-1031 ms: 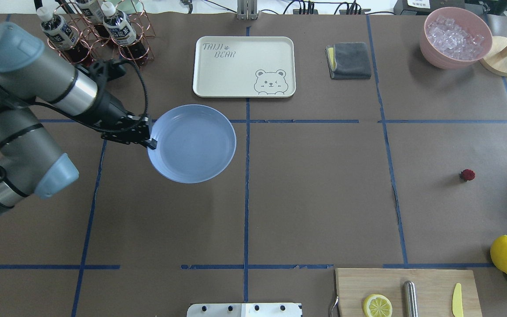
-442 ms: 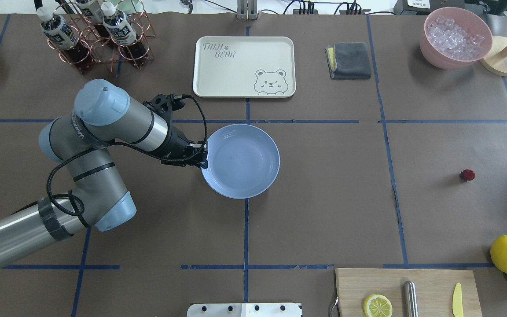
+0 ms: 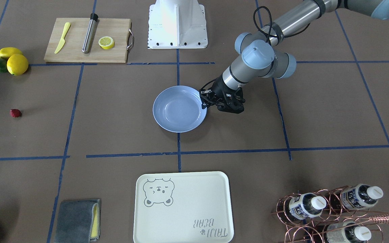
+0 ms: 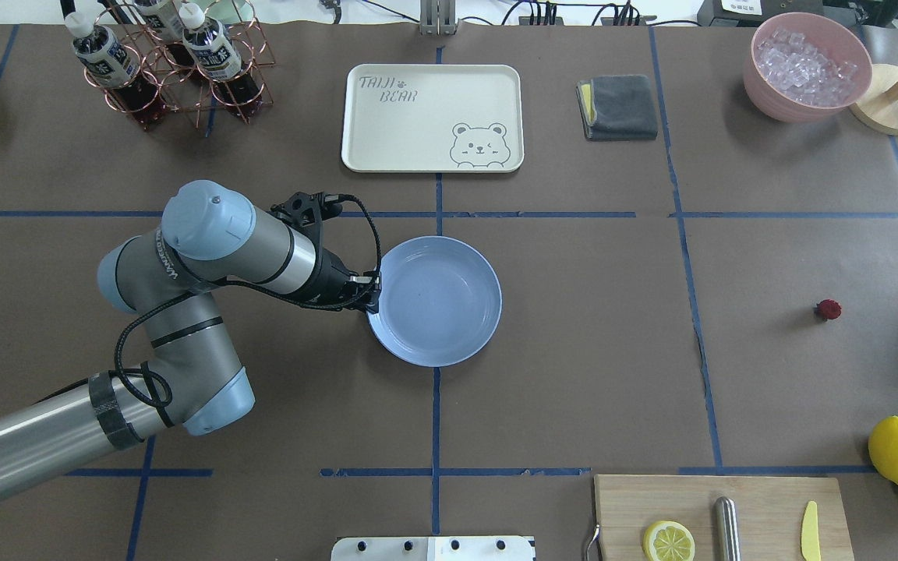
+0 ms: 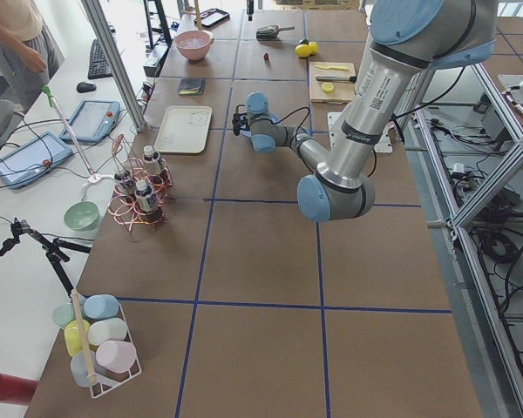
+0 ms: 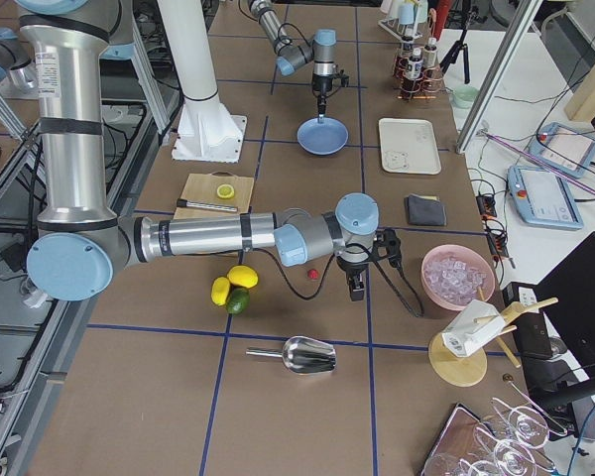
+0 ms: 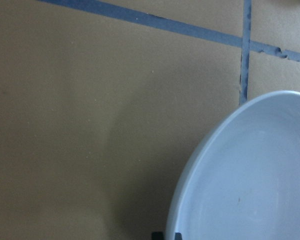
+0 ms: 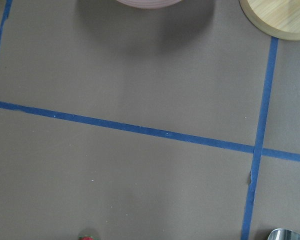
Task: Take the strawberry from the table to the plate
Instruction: 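Drag the light blue plate with the left gripper toward the table center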
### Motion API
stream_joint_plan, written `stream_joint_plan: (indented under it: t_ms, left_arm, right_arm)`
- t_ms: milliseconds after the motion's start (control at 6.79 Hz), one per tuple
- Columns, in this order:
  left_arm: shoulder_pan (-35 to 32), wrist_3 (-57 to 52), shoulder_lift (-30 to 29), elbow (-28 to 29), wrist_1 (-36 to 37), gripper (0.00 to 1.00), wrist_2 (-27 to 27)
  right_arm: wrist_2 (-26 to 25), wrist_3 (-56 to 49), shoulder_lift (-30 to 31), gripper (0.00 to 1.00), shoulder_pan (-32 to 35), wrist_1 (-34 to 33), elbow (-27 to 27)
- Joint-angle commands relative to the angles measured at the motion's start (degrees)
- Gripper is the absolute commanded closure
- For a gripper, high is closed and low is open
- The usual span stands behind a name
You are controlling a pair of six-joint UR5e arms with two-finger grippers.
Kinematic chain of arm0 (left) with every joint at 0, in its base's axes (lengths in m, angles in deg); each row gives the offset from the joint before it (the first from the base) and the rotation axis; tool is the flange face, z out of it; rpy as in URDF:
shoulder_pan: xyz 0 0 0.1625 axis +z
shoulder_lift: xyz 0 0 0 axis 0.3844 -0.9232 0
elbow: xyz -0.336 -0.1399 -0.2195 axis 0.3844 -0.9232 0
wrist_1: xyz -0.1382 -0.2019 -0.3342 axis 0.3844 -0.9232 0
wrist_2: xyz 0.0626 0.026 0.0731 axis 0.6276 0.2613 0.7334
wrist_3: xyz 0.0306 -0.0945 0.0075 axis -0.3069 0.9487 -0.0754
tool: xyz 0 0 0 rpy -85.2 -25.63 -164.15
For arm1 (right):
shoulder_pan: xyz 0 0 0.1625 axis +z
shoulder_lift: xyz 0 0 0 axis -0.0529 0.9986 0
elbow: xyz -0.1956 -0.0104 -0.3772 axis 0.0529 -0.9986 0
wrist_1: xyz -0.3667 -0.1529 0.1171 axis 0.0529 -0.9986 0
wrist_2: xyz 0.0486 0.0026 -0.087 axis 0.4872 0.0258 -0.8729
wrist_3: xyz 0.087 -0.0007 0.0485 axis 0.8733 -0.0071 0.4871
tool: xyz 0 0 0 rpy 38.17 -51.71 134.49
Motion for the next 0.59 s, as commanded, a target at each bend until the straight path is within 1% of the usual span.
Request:
stream_joint_plan:
  t_ms: [0, 147, 295, 442]
  left_arm:
    - [0.60, -0.26, 0.42, 0.38, -1.95, 0.32, 0.27]
    - [0.34, -0.35, 1.03, -0.76, -1.95, 0.17, 0.27]
    - [-1.23, -0.43, 1.64, -1.99, -1.95, 0.16, 0.27]
    - [-4.47, -0.52, 3.56, -4.96, -1.77, 0.16, 0.01]
  right_arm:
    - [0.00, 0.01, 0.00, 0.00, -0.23, 0.00, 0.09]
    - [0.00, 0.01, -0.17, 0.00, -1.45, 1.13, 0.09]
    - [-0.35, 2.36, -0.26, 0.00, -5.29, 5.14, -0.51]
    - [-0.18, 12.91, -0.18, 0.00, -7.42, 10.75, -0.35]
